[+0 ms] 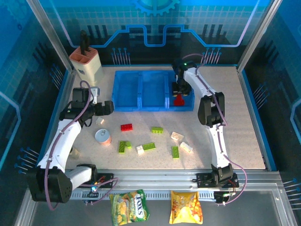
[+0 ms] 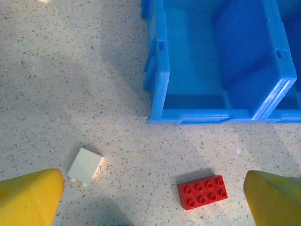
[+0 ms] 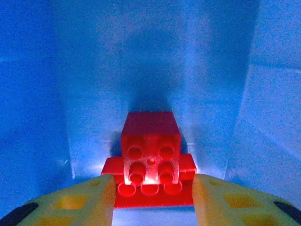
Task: Sort the legos into containers by color
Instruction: Place the lego in the container, then pick up the lego from the center of the table.
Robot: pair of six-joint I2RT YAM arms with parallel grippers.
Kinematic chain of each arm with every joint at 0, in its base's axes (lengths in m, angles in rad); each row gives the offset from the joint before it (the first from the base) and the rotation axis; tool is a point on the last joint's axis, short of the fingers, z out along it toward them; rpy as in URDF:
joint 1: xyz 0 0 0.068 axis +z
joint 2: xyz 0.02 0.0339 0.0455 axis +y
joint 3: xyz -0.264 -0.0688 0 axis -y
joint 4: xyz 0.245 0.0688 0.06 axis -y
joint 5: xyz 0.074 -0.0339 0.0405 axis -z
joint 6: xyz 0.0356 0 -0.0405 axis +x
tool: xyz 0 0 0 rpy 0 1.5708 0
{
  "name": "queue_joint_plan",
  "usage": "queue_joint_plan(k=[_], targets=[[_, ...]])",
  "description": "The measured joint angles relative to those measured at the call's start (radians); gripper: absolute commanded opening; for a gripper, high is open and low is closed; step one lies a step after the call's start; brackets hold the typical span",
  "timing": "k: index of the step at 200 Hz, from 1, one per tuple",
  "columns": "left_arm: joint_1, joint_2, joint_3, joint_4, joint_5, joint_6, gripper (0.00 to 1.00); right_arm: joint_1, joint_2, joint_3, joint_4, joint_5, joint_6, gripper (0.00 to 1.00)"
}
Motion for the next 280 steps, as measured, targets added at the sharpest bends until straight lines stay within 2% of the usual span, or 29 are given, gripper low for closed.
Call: queue_joint_plan(k=[36,90,120,165,184,228,280], targets=[[0.0,0.011,0.003,-0.028,0.001,-0.012,0.99,0.021,-0.127,-0.093,0.002,0.003,0.003,0.48],[-0.023,0.103,0.092,-0.139,0.006,-0.082,0.96,0.075,-0.341,-0.38,0.069,0.002,0.03,0.48],[-0.099,0.151,0.13,-0.2,-0.013,-0.136,0.94,0.104,-0.451,-0.552,0.122,0.001,0.05,0.47],[-0.216,0.205,0.134,-0.25,-0.044,-0.236,0.85,0.125,-0.576,-0.745,0.189,-0.002,0.071,0.47],[-0.256,0.224,0.132,-0.25,-0.053,-0.275,0.81,0.125,-0.611,-0.793,0.209,-0.002,0.071,0.47],[-0.349,0.313,0.108,-0.225,-0.082,-0.363,0.81,0.125,-0.673,-0.858,0.238,-0.001,0.071,0.47],[-0.409,0.452,0.103,-0.196,-0.117,-0.435,0.81,0.124,-0.727,-0.909,0.251,0.002,0.071,0.47]])
